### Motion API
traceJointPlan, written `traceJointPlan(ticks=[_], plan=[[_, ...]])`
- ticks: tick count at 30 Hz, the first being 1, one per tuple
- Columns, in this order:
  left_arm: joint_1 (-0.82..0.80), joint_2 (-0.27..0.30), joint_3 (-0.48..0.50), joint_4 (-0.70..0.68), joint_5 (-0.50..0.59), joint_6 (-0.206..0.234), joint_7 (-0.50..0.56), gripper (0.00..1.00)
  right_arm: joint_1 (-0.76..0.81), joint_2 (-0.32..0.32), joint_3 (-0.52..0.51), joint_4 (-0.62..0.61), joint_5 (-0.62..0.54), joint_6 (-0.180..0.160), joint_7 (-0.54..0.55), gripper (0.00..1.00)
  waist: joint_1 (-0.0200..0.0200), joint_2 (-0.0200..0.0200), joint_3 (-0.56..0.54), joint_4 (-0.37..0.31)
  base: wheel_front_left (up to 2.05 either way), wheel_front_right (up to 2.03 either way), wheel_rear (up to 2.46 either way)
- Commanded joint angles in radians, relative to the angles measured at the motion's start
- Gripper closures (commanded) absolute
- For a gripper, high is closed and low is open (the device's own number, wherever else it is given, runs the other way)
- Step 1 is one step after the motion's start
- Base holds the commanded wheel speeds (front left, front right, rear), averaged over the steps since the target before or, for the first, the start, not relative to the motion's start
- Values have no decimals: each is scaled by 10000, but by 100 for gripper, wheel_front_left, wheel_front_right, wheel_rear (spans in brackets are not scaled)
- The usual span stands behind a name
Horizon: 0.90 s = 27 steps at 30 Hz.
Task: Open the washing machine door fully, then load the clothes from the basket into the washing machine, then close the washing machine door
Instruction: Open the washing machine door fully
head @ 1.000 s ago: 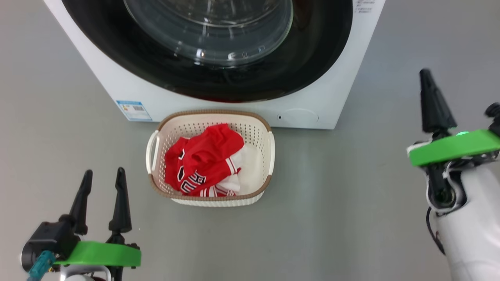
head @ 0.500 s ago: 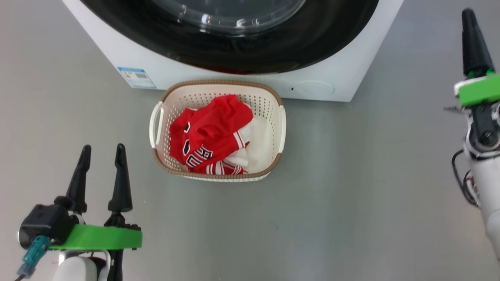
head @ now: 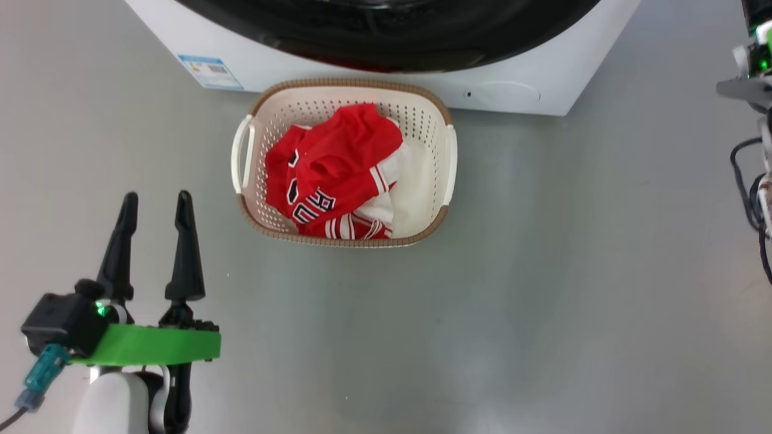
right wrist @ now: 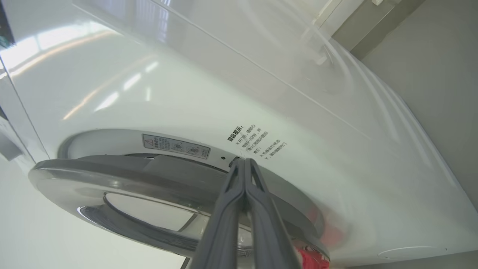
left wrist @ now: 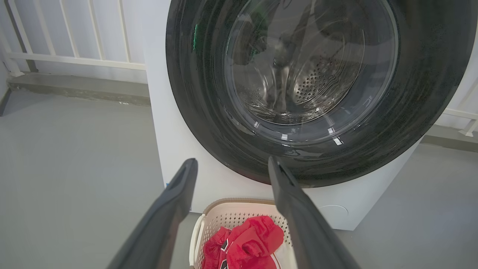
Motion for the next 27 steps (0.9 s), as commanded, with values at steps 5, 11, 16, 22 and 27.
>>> traceJointPlan(ticks=[5,11,16,22,27], plan=[[-362,198,203,-335,-176,-18,-80,0,-905,100,-109,431,825,16,907,100,0,0,509,173,0,0,0],[-440,198,195,-138,-366,-14,-80,0,-1432,175,65,555,1170,16,1735,100,0,0,672,247,0,0,0],[-490,198,172,-36,-454,5,-80,0,-1797,233,92,678,1357,16,2067,100,0,0,783,287,0,0,0],[-566,198,136,32,-508,26,-80,0,-2298,283,58,1060,1581,16,2468,100,0,0,986,306,0,0,0],[-654,198,62,72,-582,49,-80,0,-2806,272,140,1385,1597,16,2801,100,0,0,1152,360,0,0,0]])
